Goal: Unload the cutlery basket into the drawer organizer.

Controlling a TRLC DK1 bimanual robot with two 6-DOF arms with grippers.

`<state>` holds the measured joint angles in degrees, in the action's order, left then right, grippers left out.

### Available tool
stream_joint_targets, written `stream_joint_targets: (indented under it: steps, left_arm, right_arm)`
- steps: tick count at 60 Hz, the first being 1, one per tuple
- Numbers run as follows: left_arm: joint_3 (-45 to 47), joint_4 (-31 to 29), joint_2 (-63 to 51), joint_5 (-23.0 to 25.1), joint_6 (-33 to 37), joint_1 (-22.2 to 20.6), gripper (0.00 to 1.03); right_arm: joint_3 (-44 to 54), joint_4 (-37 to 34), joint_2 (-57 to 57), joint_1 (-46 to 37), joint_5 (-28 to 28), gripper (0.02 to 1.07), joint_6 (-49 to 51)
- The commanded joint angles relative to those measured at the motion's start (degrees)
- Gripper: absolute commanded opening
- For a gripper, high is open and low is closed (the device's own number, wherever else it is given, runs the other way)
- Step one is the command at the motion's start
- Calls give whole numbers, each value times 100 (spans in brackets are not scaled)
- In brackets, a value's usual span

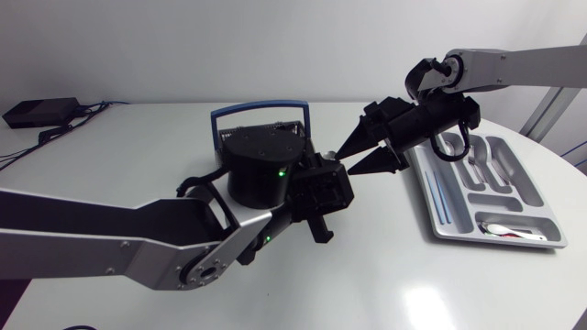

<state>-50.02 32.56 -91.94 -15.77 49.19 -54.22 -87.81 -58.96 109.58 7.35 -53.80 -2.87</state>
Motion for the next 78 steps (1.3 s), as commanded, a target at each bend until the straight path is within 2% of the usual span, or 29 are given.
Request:
stream_joint_targets:
  steps: [1, 21, 26, 41, 45, 68, 75, 78]
  left_arm:
    - [159, 199, -131, -84, 179, -63, 4]
    - [265, 603, -342, -269, 390, -230, 4]
    - [273, 814, -500, -427, 557, -309, 4]
    - [291, 1578, -1036, -849, 1163, -493, 4]
    - [291, 1666, -1089, -866, 1225, -493, 4]
    - [300, 1851, -1186, -893, 1348, -511, 4]
    - [317, 1877, -1195, -893, 1348, -529, 4]
    - [317, 1895, -1203, -893, 1348, -546, 4]
  right_arm:
    - [-184, 34, 134, 29, -43, 65, -240]
    - [-263, 104, 292, 143, -52, 65, -398]
    - [-263, 121, 301, 143, -52, 61, -451]
    - [-201, 157, 301, 126, -52, 60, -504]
    - [-184, 192, 310, 135, -25, 55, -539]
    - [-193, 201, 459, 249, 36, 52, -556]
    - [-201, 245, 468, 310, 36, 46, -591]
    - [-201, 271, 468, 328, 36, 40, -609]
